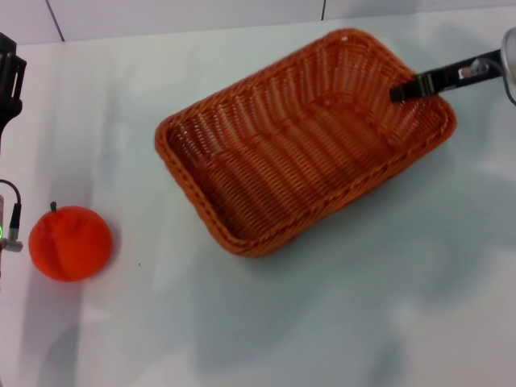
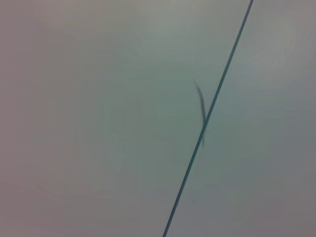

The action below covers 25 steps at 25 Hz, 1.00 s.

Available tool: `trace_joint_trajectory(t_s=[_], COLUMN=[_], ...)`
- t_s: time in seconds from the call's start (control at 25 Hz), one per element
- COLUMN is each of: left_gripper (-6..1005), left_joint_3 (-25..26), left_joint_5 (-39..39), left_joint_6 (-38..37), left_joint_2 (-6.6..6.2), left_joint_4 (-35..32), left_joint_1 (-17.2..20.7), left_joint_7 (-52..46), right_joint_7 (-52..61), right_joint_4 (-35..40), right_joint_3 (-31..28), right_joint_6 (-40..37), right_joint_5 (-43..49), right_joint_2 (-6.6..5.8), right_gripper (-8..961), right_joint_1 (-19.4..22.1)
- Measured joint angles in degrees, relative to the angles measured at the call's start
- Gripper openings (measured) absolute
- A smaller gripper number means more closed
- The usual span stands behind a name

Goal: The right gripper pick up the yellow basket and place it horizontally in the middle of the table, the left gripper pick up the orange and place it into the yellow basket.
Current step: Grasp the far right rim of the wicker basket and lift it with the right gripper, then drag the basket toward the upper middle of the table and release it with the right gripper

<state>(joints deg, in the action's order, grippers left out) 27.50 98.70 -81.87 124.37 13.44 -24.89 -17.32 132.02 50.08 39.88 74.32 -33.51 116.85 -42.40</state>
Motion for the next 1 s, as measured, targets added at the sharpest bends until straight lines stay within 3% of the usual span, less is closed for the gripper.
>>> trace_joint_trajectory(t_s=[0.2,0.52,1.0], left_gripper=[842,843,843], left_joint_3=[0.08,0.1,3.85], left_joint_5=[-0.01,0.0,0.31], left_joint_6=[0.9,2.05,1.43], left_joint_2=[0.0,-0.02,-0.55], left_joint_4=[0.0,-0.09,-1.76], left_joint_1=[-0.51,-1.51,-2.17], left_joint_7=[0.0,0.0,0.02], right_joint_7=[-1.22,-3.51,-7.87], right_joint_4=[1.53,-1.36,-17.2], right_joint_3=[-2.52,-7.54,-8.74], right_joint_6=[5.15,8.66,1.29], right_joint_5=[-15.4,-25.89,-35.66], right_joint_2=[-1.48,-1.73,-0.22], right_gripper=[172,177,202], right_joint_1=[4.31,6.56,6.42])
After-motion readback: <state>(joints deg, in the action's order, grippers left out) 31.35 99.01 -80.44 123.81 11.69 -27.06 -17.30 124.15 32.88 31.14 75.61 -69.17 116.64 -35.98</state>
